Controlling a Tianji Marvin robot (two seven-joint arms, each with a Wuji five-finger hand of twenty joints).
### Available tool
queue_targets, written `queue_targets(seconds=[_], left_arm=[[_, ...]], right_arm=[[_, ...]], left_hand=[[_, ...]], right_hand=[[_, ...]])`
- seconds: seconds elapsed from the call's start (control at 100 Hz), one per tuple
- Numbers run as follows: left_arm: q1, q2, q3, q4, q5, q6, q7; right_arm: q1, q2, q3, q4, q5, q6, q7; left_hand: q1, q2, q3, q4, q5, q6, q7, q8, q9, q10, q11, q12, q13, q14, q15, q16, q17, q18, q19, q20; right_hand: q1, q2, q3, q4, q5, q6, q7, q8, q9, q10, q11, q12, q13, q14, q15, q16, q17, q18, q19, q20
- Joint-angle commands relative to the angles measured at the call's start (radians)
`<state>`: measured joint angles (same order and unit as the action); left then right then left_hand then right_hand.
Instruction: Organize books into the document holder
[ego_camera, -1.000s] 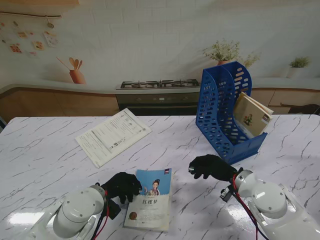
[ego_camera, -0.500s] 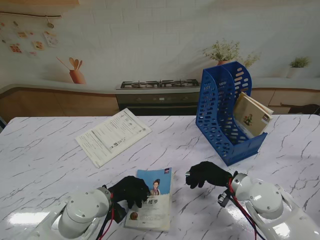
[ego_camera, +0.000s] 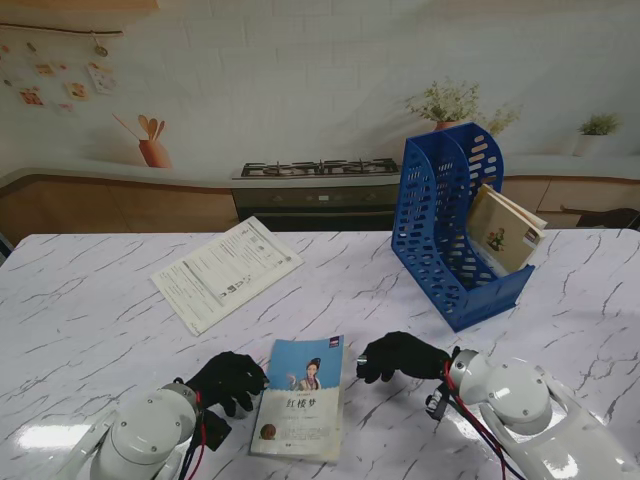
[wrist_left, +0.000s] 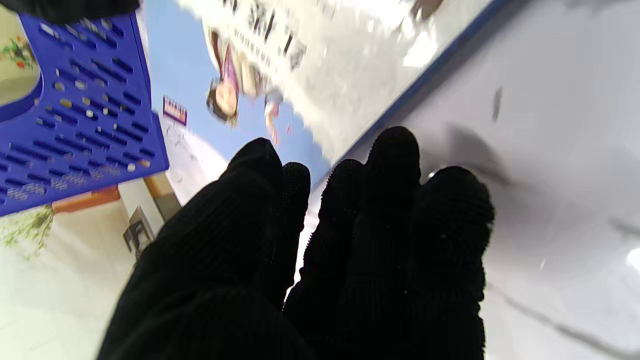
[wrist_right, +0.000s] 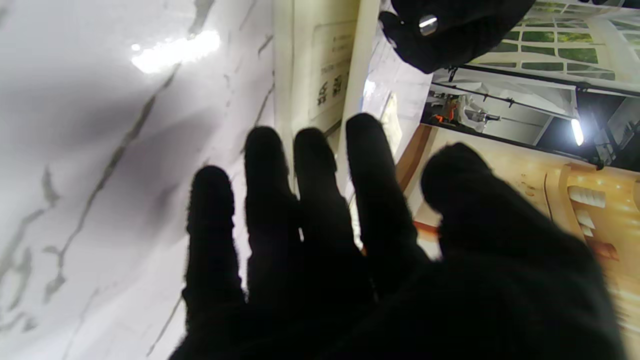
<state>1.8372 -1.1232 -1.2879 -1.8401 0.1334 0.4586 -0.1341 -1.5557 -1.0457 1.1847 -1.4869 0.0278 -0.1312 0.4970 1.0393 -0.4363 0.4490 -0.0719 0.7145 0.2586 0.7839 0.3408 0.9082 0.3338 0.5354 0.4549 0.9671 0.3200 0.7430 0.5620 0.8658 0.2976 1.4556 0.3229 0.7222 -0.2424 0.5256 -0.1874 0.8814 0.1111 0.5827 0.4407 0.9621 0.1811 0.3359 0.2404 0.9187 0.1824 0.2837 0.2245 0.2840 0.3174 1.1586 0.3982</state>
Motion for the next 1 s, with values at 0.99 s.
queue_targets(seconds=[0.99], left_arm=[[-0.324, -0.027, 0.282, 0.298, -0.264, -0.233, -0.098]], right_arm=[[-0.029, 0.023, 0.108, -0.021, -0.183, 0.114, 0.07]], left_hand=[[0.028, 0.043, -0.02, -0.001, 0.067, 0.057, -0.008, -0.038, 0.065, 0.047, -0.002, -0.05, 0.077, 0.051, 0.007, -0.056, 0.121, -0.053, 0.002, -0.103]], right_hand=[[0.029, 0.063, -0.078, 0.044, -0.09, 0.016, -0.12, 0.012, -0.128, -0.034, -0.042, -0.041, -0.133, -0.072, -0.078, -0.053, -0.118, 0.03, -0.083, -0.065]])
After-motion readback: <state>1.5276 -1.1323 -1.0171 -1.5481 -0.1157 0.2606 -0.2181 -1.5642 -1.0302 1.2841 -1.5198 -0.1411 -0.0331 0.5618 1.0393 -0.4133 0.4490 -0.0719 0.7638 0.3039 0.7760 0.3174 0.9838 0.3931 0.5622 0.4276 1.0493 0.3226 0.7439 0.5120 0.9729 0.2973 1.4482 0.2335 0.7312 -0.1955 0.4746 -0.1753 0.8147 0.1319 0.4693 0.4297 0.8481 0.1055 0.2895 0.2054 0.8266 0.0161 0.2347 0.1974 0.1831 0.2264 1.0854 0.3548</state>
